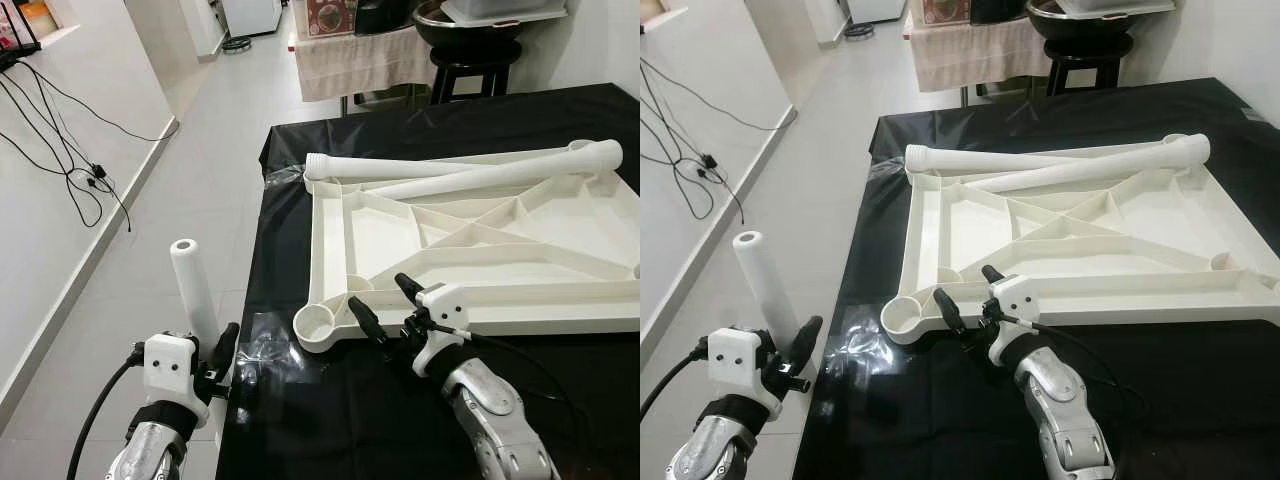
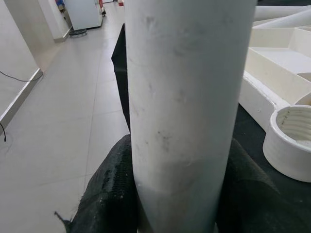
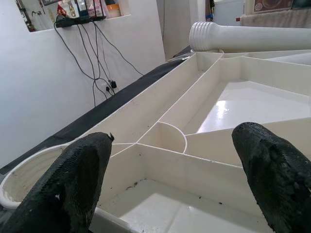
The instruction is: Building children table
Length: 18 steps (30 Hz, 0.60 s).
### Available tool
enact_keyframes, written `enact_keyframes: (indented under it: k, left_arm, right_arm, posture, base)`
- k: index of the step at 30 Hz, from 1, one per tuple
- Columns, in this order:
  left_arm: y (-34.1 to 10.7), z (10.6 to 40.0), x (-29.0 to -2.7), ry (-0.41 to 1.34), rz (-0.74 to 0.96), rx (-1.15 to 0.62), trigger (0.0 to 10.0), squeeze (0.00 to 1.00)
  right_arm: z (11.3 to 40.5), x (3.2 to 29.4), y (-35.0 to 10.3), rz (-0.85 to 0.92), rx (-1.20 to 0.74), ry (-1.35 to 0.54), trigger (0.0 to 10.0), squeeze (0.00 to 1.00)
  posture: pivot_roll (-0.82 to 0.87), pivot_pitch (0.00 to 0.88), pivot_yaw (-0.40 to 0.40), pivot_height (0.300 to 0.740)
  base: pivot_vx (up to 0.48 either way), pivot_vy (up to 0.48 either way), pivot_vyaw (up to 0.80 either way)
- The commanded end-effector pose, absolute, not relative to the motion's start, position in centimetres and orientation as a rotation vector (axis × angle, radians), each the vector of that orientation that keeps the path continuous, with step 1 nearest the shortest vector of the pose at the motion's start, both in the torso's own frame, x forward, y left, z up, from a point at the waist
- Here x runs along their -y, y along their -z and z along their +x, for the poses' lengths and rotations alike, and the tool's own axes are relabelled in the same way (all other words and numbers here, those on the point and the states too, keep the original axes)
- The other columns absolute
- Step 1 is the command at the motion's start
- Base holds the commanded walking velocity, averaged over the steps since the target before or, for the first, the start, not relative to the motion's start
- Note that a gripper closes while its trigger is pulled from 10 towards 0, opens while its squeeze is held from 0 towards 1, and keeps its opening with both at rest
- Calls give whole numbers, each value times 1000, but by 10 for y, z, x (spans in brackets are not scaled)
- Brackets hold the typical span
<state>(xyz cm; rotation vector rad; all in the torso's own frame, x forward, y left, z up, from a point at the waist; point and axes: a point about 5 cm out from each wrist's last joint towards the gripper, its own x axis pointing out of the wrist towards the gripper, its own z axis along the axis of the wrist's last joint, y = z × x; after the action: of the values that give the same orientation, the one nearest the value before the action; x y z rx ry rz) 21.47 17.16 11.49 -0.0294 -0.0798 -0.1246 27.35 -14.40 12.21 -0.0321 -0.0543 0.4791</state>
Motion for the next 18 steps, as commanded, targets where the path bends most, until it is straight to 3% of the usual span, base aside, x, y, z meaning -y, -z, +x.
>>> enact_keyframes:
  k: [1, 18]
  left_arm:
    - [-118, 213, -177, 110, -33, 87, 10000, 0]
    - [-118, 213, -177, 110, -32, 86, 10000, 0]
  right_arm:
    - [273, 141, -122, -14, 49, -490, 10000, 0]
    - [274, 141, -122, -10, 47, -491, 10000, 0]
  posture:
    - [-134, 136, 107, 740]
    - [-135, 136, 109, 740]
  base:
    - [0, 0, 0]
    - [0, 0, 0]
